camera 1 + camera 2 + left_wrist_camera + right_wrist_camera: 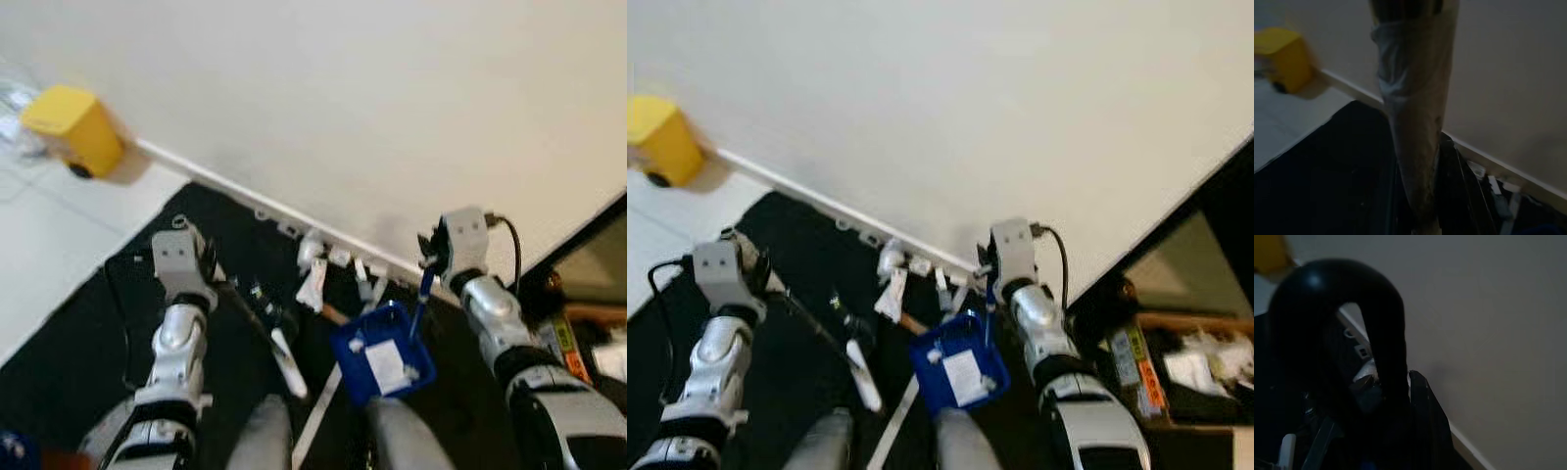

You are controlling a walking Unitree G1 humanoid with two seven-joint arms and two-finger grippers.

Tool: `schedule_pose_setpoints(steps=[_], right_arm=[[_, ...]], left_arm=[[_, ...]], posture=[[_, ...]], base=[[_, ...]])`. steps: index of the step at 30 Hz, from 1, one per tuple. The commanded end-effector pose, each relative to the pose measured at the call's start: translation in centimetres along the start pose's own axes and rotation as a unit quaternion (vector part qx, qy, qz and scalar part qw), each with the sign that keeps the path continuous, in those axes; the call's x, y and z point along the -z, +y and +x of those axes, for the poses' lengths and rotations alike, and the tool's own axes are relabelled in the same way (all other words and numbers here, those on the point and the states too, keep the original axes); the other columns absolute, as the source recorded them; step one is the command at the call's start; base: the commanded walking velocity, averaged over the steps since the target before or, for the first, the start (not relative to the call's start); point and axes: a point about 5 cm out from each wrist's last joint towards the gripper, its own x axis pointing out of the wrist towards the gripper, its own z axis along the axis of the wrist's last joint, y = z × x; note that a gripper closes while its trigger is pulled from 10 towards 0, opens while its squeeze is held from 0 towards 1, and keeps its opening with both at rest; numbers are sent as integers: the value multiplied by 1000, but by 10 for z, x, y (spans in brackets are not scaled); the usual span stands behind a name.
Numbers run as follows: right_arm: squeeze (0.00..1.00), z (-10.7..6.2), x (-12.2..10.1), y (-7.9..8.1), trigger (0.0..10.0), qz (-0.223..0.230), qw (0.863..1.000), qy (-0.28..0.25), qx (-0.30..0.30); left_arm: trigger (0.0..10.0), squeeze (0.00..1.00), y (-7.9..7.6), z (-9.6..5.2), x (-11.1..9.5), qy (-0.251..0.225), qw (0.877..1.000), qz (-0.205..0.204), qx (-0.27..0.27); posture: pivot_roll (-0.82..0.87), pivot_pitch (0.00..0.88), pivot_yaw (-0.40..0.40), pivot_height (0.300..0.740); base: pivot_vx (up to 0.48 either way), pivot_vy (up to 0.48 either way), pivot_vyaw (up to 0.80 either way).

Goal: Sweep floor

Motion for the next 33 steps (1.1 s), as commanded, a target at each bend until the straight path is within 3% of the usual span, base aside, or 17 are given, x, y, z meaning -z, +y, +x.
schedule_pose_setpoints(steps=[1, 12, 19, 33], right_arm=[[0, -1, 4, 3, 10000, 12, 1000, 6, -4], [0, -1, 4, 4, 10000, 14, 1000, 5, -4], [0, -2, 4, 3, 10000, 38, 999, -3, 5], [0, -3, 7, 6, 10000, 47, 999, -2, 0]], left_arm=[[10000, 0, 1, -3, 4, 10, 1000, 3, -3], [10000, 0, 3, -3, 4, 11, 1000, 4, -6], [10000, 0, 4, -3, 4, 10, 1000, 5, -7], [10000, 0, 4, -7, 5, 8, 1000, -9, 9]], posture=[[62, 49, -24, 740], [64, 49, -22, 740], [65, 52, -22, 740], [67, 57, -17, 740]], base=[[0, -480, 800], [0, -480, 800], [0, -464, 0], [0, 0, 0]])
